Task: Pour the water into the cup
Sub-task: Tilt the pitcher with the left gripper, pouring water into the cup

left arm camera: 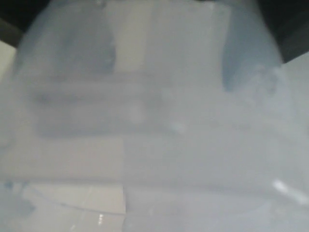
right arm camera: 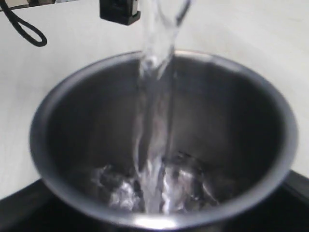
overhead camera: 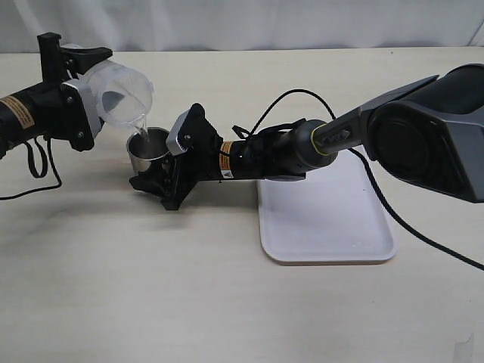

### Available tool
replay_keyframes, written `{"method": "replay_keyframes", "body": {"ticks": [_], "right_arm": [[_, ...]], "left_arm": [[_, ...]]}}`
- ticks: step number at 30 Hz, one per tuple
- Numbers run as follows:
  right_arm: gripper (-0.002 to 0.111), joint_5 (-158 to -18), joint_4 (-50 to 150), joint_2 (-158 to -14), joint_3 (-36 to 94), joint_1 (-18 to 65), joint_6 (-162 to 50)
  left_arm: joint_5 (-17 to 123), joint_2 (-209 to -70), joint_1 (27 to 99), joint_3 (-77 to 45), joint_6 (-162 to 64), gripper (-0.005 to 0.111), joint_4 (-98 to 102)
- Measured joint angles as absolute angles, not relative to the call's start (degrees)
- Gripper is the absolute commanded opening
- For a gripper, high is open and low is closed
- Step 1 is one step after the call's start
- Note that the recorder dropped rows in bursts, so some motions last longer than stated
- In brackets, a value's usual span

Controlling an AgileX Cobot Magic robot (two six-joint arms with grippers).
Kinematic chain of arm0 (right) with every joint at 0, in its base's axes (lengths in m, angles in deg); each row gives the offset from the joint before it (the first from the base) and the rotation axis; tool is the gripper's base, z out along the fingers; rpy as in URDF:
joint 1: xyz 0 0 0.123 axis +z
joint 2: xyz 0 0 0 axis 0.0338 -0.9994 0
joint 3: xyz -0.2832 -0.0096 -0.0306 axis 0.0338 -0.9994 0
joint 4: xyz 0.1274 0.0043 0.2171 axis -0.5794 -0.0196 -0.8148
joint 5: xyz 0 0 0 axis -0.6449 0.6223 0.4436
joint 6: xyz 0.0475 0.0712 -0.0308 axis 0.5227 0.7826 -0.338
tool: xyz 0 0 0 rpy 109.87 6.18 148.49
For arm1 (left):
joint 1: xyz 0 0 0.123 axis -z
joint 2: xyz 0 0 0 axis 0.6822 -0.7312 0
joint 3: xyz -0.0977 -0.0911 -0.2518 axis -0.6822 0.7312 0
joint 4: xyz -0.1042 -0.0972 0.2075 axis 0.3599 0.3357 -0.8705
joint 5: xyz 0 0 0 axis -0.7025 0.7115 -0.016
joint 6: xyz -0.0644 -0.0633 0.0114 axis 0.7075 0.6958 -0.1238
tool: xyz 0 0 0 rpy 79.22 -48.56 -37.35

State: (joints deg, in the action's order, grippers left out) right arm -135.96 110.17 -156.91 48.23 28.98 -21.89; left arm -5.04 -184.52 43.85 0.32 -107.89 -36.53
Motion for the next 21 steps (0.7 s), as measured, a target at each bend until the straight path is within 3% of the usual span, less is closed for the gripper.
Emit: {"method": "replay_keyframes", "body": {"ticks": [21], "right_arm": [[0.004,-136.0,110.2,-156.9,48.2,29.0,-21.9]], "left_arm": [[-6.2,-184.5,43.8,0.3,-113.6,0.000,-35.6]]}}
